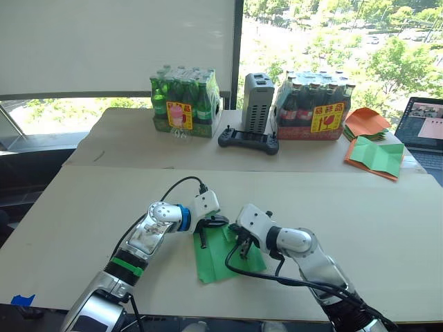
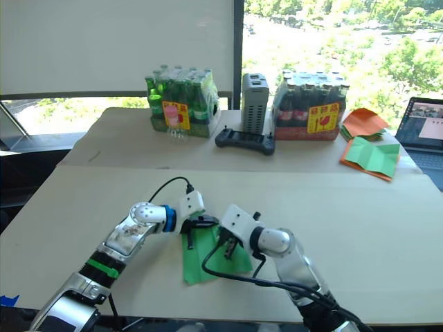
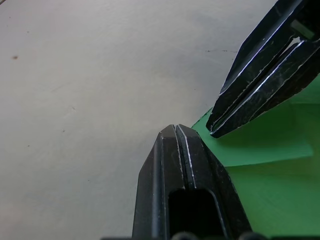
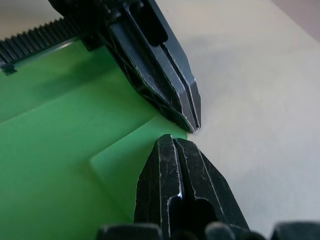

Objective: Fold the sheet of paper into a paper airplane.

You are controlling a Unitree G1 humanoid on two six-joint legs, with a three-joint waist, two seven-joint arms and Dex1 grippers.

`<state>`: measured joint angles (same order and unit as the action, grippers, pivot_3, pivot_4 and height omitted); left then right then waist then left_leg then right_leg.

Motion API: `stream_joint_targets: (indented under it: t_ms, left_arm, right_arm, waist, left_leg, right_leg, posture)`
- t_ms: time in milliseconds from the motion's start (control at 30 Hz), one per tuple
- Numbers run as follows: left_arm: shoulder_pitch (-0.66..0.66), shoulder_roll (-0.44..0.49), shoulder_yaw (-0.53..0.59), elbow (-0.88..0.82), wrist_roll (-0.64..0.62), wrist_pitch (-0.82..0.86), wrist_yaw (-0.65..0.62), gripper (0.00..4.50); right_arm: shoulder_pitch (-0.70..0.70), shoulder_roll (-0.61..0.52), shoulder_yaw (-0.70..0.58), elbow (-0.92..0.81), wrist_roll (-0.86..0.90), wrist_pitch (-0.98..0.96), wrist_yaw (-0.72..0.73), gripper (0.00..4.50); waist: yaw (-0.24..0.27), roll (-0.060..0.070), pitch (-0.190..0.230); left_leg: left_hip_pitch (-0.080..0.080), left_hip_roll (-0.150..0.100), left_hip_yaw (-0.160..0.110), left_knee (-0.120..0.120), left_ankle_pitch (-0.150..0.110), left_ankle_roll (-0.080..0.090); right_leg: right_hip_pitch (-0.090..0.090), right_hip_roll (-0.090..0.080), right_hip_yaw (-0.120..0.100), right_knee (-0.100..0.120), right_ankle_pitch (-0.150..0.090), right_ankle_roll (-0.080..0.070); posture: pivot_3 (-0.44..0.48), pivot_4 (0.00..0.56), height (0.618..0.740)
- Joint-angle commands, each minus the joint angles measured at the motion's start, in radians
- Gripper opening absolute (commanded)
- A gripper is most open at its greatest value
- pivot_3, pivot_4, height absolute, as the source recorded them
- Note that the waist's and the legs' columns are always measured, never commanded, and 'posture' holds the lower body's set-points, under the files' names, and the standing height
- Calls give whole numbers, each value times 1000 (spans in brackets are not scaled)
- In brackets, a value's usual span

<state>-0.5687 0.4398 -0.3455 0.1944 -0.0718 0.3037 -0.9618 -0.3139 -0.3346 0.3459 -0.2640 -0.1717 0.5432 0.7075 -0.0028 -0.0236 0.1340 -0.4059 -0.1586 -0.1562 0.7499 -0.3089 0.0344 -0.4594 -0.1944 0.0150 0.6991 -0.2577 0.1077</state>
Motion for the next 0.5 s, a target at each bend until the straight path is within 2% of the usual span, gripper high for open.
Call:
stream_joint_targets:
  t_ms: [33,500]
  left_arm:
    - [30,14,-14,7,31,24,2,0]
    - [39,21,-14,-4,34,23,2,0]
  right_arm:
    - [-21,1,10,21,5,-19,-17,39]
    - [7,-41,49,50,3,29,-5,39]
  waist:
    - [-1,0,0]
    - [-7,0,-3]
  left_leg:
    - [0,0,0,0,0,0]
    - [1,0,0,0,0,0]
  right_leg:
    - [0,0,0,0,0,0]
    - [1,0,0,0,0,0]
  posture:
    - [0,150,675]
    - [0,150,675]
